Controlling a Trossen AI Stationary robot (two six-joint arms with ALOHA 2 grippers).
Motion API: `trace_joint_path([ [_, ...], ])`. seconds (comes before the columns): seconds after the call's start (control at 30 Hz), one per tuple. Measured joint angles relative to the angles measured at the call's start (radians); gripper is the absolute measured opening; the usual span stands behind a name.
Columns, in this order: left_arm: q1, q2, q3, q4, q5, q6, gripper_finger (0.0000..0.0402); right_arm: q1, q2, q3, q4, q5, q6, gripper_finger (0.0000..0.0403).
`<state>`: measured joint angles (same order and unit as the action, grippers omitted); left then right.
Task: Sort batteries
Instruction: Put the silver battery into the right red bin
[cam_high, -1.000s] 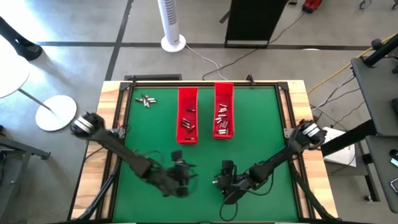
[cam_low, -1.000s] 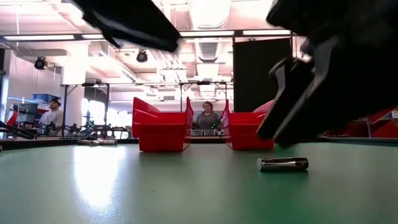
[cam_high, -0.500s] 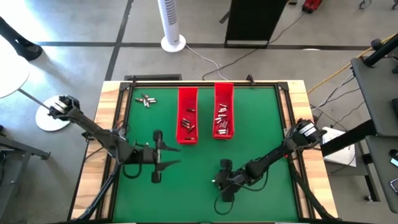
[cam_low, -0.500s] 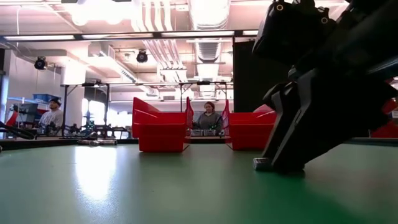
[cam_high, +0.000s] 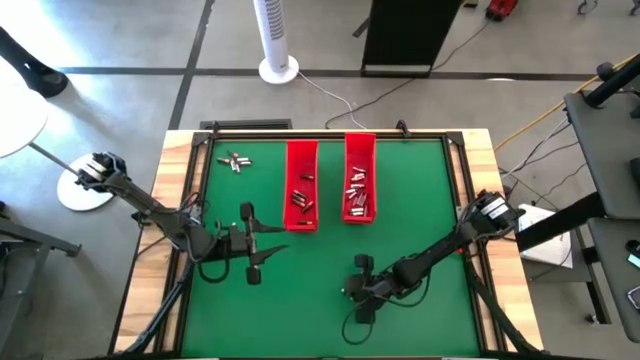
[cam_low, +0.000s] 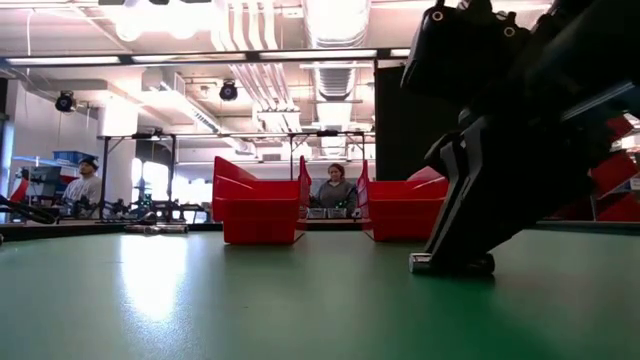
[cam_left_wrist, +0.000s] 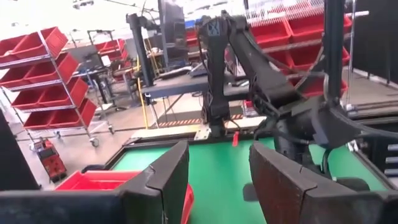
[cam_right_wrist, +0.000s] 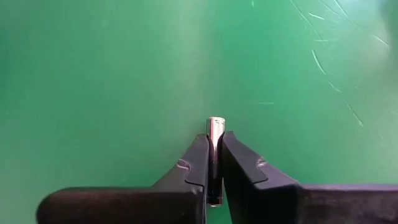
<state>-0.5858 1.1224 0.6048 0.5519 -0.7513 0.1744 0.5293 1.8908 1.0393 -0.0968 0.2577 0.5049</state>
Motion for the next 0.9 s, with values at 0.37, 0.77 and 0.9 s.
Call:
trace_joint_path([
  [0.37,0.0,0.03,0.017,0.001,-0.002,0.03,0.015,0.0,0.006,0.183,-0.437,-0.018,-0.034,0.0008],
  [0.77,0.006,0.036,0.017,0.0,-0.003,0.031,0.015,-0.042,0.006,0.159,-0.49,-0.177,0.001,0.0016],
  [0.9,0.007,0.036,0.016,-0.003,-0.003,0.031,0.015,-0.045,0.006,0.149,-0.491,-0.15,0.002,0.0037],
])
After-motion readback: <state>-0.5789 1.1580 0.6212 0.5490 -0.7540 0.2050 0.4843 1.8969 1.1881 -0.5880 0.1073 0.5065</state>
